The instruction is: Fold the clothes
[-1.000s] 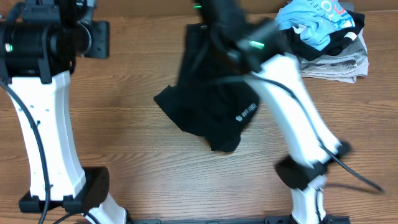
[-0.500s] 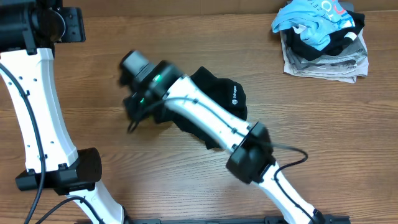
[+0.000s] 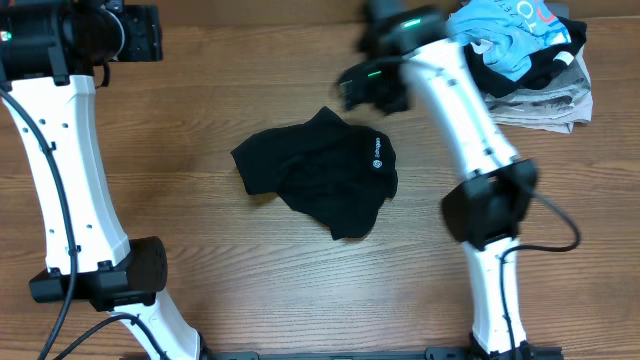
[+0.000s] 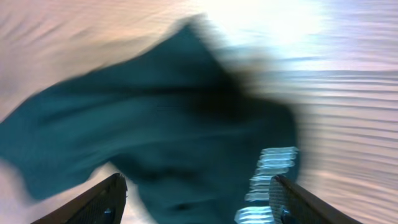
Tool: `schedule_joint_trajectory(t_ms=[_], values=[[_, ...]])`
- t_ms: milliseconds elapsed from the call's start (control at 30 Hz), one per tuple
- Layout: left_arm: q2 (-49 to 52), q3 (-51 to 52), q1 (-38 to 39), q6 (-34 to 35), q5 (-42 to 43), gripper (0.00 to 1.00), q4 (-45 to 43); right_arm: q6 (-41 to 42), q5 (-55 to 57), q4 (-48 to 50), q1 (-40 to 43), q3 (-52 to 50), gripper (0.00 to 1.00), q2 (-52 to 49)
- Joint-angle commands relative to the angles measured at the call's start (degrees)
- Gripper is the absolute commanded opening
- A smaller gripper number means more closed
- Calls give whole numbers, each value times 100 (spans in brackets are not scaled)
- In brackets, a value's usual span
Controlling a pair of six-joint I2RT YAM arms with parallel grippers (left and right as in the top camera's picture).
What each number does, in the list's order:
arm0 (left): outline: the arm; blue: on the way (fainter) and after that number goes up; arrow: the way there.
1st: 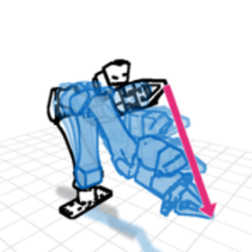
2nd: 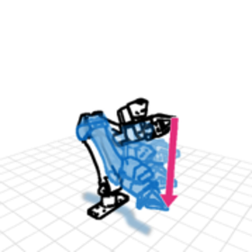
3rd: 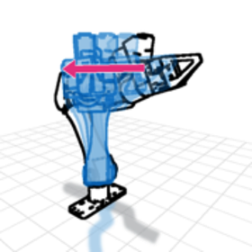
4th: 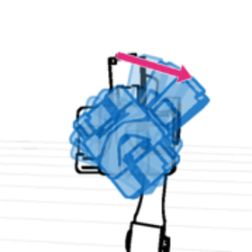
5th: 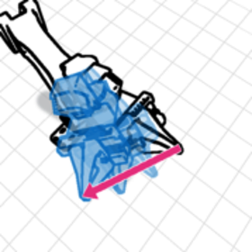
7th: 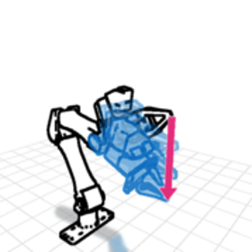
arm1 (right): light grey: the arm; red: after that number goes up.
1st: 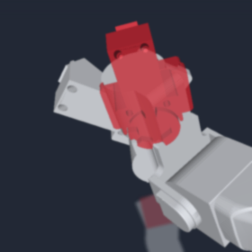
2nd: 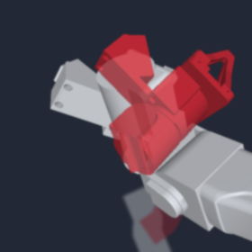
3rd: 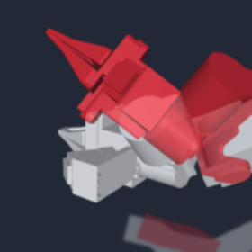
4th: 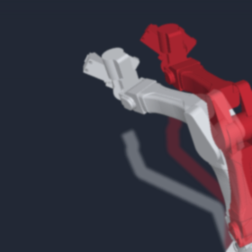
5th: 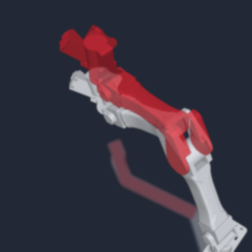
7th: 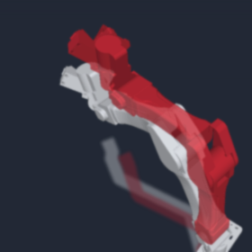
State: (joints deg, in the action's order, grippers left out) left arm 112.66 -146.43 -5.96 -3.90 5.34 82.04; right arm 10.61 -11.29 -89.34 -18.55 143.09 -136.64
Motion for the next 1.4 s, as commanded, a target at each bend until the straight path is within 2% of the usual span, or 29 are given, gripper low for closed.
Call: schedule_joint_trajectory(t_ms=[0,200,400,467,500,567,600,667,833,1000,1233,1367], values=[[153,-55,122,-133,201,69,31,-568,-205,103,437,-442,77,258],[463,-48,308,-146,201,70,39,-1248,-1001,691,960,-1471,75,258],[807,-42,415,-144,201,70,39,-1537,-1585,1445,907,-2433,70,258],[896,-39,417,-144,201,69,39,-1510,-1582,1725,850,-2697,64,258],[949,-35,417,-144,199,69,39,-1488,-1585,1825,831,-2789,58,258],[981,-35,417,-146,197,69,39,-1488,-1593,1974,798,-2918,40,258],[986,-35,415,-146,197,69,37,-1484,-1591,2022,787,-2940,26,258],[986,-35,415,-146,197,69,17,-1351,-1563,2144,789,-2931,4,260],[984,-35,417,-146,199,67,-74,-1211,-1244,1884,837,-2304,4,313],[905,-76,417,-144,201,65,-142,-1211,-909,973,728,-802,4,584],[433,-188,415,-133,216,66,-129,-1185,-717,48,216,1300,4,1023],[61,-188,411,-197,219,66,-127,-1097,-603,17,-219,1670,4,1097]])
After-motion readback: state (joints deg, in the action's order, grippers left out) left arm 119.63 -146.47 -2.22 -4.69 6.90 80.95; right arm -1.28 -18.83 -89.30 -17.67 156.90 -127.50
